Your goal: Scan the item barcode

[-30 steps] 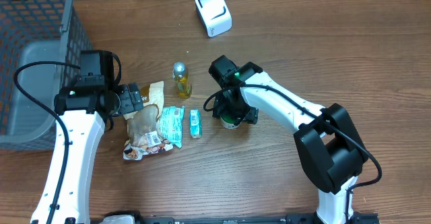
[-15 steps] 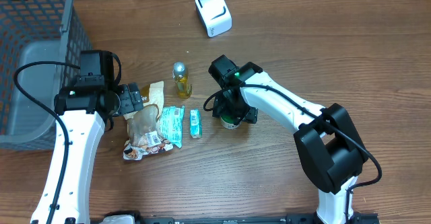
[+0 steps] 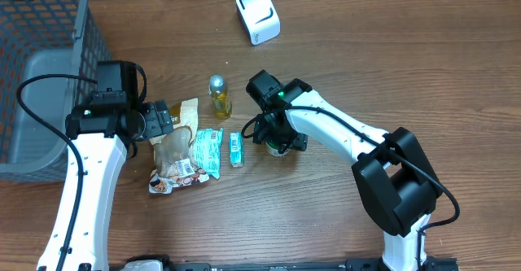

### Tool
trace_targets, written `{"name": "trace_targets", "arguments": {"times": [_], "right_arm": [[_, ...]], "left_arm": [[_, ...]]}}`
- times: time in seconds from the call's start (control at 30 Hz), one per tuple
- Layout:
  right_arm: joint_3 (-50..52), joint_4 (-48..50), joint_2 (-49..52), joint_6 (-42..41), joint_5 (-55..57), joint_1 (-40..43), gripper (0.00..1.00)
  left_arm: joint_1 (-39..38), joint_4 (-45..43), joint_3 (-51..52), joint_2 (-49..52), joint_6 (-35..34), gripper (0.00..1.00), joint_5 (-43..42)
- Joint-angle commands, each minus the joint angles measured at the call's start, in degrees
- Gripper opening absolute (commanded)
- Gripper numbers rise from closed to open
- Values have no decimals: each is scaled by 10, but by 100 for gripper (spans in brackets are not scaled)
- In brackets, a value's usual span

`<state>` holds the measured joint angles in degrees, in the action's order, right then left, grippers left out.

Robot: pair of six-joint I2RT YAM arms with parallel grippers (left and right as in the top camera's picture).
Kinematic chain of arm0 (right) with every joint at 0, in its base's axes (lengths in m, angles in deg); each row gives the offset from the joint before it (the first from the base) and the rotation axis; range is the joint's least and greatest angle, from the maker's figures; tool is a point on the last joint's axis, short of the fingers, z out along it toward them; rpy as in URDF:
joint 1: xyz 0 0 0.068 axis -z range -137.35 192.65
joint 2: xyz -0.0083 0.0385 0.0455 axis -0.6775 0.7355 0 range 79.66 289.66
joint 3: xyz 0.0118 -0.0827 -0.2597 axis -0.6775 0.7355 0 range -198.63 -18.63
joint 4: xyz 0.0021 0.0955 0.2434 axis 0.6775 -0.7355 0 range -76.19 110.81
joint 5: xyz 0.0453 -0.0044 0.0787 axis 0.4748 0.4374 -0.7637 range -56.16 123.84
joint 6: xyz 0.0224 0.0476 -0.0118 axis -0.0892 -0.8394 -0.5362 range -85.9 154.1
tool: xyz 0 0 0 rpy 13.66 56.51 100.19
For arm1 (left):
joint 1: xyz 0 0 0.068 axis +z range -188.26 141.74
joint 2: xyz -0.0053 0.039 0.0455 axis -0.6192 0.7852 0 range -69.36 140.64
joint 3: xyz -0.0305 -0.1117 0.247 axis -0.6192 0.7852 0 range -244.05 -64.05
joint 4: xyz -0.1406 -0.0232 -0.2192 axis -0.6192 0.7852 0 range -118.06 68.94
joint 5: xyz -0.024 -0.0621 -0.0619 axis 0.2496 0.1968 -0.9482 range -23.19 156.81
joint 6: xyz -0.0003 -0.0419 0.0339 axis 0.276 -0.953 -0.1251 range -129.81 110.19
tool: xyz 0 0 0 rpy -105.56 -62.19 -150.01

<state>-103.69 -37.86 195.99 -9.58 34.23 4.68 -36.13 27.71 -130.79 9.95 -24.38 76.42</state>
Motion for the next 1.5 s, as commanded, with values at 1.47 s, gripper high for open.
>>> {"name": "trace_targets", "arguments": {"times": [1.47], "right_arm": [[3,-10,5,98,53,-3,59]], "left_arm": [[1,1,-12,1,9,100,-2]]}}
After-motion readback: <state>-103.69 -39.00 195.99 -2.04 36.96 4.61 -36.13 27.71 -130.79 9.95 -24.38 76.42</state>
